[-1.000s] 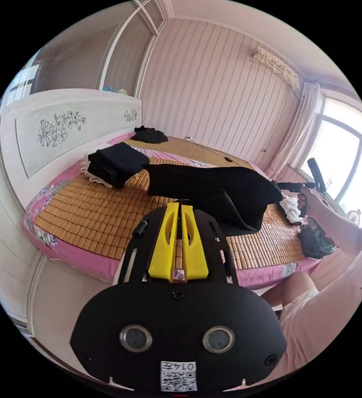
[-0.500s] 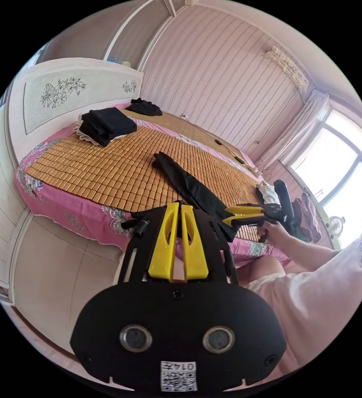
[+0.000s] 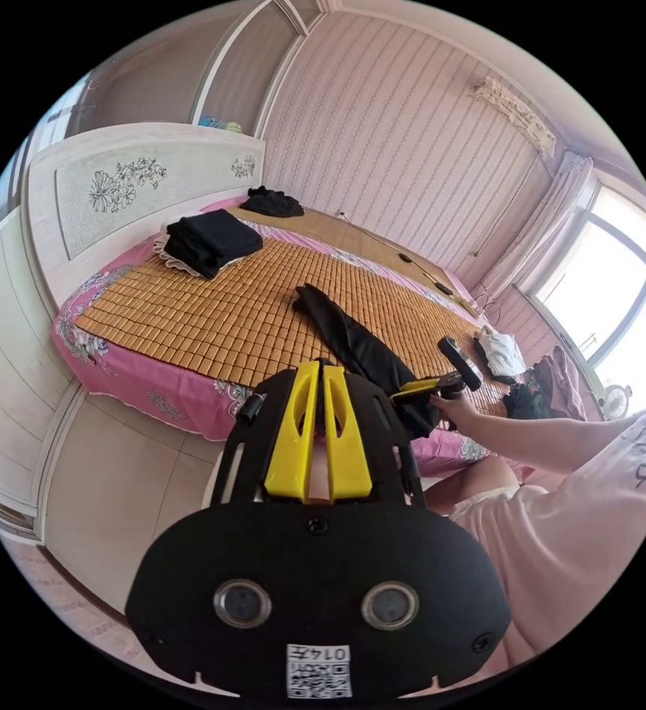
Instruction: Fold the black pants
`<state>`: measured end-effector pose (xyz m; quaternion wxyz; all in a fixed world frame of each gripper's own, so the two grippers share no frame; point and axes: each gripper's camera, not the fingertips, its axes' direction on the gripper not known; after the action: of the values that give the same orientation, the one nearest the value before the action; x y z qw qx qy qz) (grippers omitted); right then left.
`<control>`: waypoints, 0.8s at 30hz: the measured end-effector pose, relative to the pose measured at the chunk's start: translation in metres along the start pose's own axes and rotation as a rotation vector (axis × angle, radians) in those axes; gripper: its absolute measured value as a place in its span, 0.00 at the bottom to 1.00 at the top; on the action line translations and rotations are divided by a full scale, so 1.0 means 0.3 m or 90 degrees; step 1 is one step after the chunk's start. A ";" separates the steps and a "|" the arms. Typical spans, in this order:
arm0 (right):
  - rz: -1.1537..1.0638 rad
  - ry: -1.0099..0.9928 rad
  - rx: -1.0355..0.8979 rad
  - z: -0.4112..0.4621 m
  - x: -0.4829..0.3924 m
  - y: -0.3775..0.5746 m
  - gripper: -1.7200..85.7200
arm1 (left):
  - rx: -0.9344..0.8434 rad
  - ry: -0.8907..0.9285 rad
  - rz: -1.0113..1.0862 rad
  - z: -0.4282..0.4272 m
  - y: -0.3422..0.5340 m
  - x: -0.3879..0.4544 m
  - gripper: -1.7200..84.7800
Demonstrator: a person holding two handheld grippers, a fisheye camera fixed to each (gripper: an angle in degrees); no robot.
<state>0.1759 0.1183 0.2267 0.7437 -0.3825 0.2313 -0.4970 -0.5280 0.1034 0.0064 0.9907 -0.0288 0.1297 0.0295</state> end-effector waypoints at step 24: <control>0.155 -0.101 0.145 0.027 0.395 0.316 0.11 | -0.029 -0.131 -0.052 0.374 -0.230 -0.008 0.07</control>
<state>0.2824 0.0326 0.1600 0.8528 -0.3027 0.1586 -0.3949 -0.4972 0.0417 0.1187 0.9982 -0.0538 0.0255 -0.0054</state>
